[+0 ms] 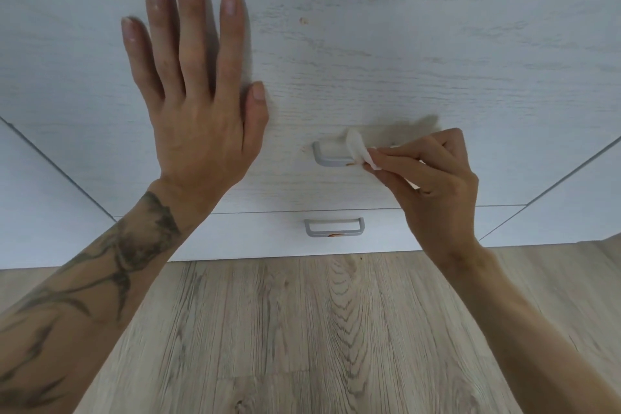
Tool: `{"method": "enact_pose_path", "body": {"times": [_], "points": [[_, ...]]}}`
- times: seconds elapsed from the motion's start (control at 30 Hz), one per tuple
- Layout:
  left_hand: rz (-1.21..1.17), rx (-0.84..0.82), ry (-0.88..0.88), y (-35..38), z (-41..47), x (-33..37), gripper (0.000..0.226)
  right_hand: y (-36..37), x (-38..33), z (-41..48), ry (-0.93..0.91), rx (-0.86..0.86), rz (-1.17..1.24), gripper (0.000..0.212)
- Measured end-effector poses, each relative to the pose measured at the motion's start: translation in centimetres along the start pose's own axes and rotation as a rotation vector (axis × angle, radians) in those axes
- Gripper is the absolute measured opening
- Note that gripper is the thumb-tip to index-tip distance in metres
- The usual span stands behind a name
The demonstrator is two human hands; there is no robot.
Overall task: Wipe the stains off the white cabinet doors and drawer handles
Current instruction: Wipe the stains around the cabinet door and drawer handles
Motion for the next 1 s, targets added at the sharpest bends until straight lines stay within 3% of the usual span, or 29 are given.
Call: {"method": "enact_pose_path", "body": {"times": [0.17, 0.33, 0.5, 0.67, 0.83, 1.0], "points": [[-0.01, -0.012, -0.002, 0.0, 0.1, 0.0, 0.065, 0.7, -1.0, 0.5, -0.088, -0.022, 0.015, 0.013], [-0.004, -0.022, -0.01, 0.1, 0.0, -0.1, 0.065, 1.0, -1.0, -0.1, 0.035, 0.009, 0.047, 0.012], [-0.001, -0.018, -0.007, 0.1, 0.0, -0.1, 0.065, 2.0, -3.1, 1.0, -0.134, -0.001, 0.04, 0.007], [0.013, -0.027, -0.002, 0.1, 0.1, -0.1, 0.066, 1.8, -2.0, 0.2, -0.011, 0.01, 0.057, 0.009], [0.024, -0.023, -0.001, 0.1, 0.0, 0.0, 0.065, 2.4, -3.4, 0.8, -0.104, -0.009, 0.027, 0.007], [0.039, -0.024, -0.002, -0.1, 0.1, -0.1, 0.066, 0.3, -0.2, -0.6, 0.099, 0.003, 0.036, 0.011]]}}
Point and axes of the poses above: each hand's wrist, its own z-axis towards the middle knuckle, its own y-axis out of the palm, x = y × z, the point moved 10 cm from there along z, towards the middle knuckle, and after that the axes turned 10 degrees about -z, right-handed, at the moved point
